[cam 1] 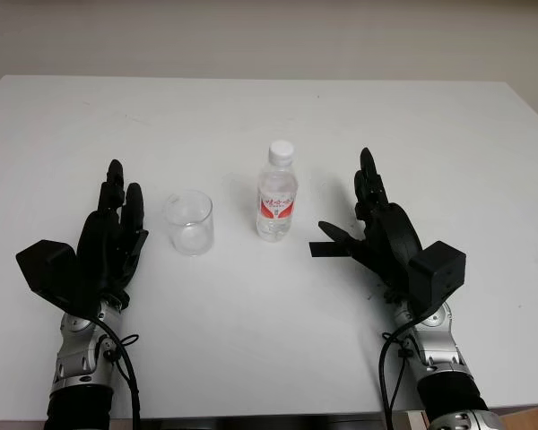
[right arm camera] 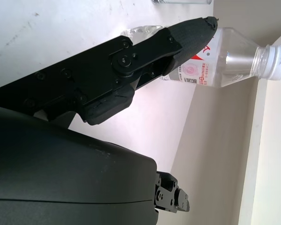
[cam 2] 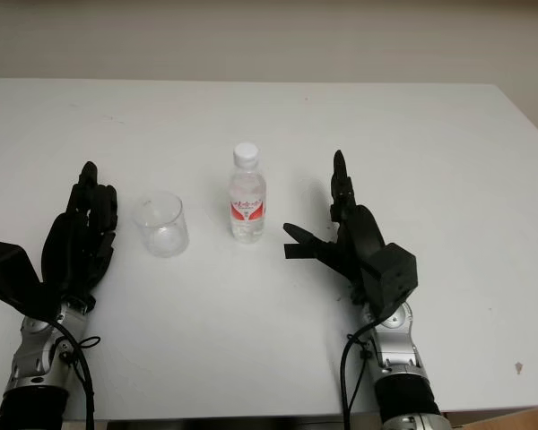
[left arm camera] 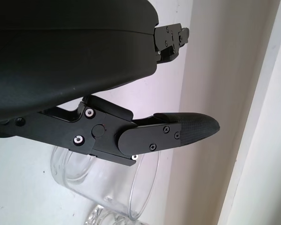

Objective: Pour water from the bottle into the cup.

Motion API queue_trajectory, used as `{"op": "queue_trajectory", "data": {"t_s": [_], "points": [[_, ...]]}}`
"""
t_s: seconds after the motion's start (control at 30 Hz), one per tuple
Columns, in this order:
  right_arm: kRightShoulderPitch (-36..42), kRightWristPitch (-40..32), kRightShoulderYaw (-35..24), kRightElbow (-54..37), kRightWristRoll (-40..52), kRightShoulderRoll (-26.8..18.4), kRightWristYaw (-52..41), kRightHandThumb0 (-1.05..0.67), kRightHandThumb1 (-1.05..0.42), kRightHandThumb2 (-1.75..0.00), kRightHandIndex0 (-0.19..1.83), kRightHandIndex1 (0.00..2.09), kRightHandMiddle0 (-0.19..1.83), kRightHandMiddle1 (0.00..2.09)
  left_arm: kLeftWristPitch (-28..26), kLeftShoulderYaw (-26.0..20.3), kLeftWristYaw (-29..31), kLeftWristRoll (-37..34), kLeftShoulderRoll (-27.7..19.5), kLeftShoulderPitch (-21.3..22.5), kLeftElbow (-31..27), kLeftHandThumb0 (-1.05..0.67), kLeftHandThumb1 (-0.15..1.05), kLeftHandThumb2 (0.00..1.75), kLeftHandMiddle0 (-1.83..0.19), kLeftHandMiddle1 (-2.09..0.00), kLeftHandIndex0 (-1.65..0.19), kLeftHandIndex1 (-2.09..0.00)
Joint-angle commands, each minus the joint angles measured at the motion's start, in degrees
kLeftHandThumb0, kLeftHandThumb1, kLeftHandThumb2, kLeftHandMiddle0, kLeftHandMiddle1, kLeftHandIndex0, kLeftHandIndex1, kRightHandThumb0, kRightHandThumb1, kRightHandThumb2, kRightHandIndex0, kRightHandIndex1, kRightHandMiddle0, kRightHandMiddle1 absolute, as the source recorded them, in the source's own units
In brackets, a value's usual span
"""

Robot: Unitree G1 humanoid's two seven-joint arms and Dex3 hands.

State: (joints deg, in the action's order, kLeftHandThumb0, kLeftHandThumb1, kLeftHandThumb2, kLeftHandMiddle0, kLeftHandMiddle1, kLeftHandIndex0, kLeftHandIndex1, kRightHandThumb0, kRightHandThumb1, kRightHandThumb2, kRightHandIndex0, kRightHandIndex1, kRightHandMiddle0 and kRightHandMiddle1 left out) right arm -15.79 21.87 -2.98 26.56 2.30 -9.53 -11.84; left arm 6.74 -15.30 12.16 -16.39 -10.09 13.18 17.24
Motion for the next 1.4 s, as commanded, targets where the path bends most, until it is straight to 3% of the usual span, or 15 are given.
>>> {"op": "queue_trajectory", "data": {"t_s": [0.0,0.63,1.03,1.37], "points": [[1.4,-0.9,0.1,-1.8,0.6,0.3,-0.4,-0.90,-0.91,-0.05,-0.19,0.00,-0.19,0.00,-0.2,-0.1,0.0,-0.3,0.2,-1.3,-2.0,-0.69,1.05,0.50,0.16,-0.05,0.14,-0.05],[-6.1,-1.6,4.0,1.3,-0.7,2.8,-3.2,-0.94,-0.89,-0.05,-0.19,0.00,-0.19,0.00,-0.1,-0.1,0.4,-0.8,0.2,-1.1,-1.1,-0.70,1.05,0.49,0.15,-0.06,0.13,-0.06],[-16.4,-2.9,7.0,11.5,-3.5,6.0,-3.3,-1.01,-0.86,-0.05,-0.19,0.00,-0.19,0.00,-1.2,-0.1,-0.2,-0.8,-0.1,-0.9,-2.2,-0.70,1.05,0.48,0.15,-0.05,0.14,-0.05],[-20.6,-1.0,7.5,18.4,-4.4,6.9,-3.9,-0.99,-0.84,-0.05,-0.19,0.00,-0.19,0.00,-0.7,0.0,-0.3,-0.7,0.4,-1.0,-2.3,-0.69,1.05,0.49,0.16,-0.05,0.15,-0.05]]}}
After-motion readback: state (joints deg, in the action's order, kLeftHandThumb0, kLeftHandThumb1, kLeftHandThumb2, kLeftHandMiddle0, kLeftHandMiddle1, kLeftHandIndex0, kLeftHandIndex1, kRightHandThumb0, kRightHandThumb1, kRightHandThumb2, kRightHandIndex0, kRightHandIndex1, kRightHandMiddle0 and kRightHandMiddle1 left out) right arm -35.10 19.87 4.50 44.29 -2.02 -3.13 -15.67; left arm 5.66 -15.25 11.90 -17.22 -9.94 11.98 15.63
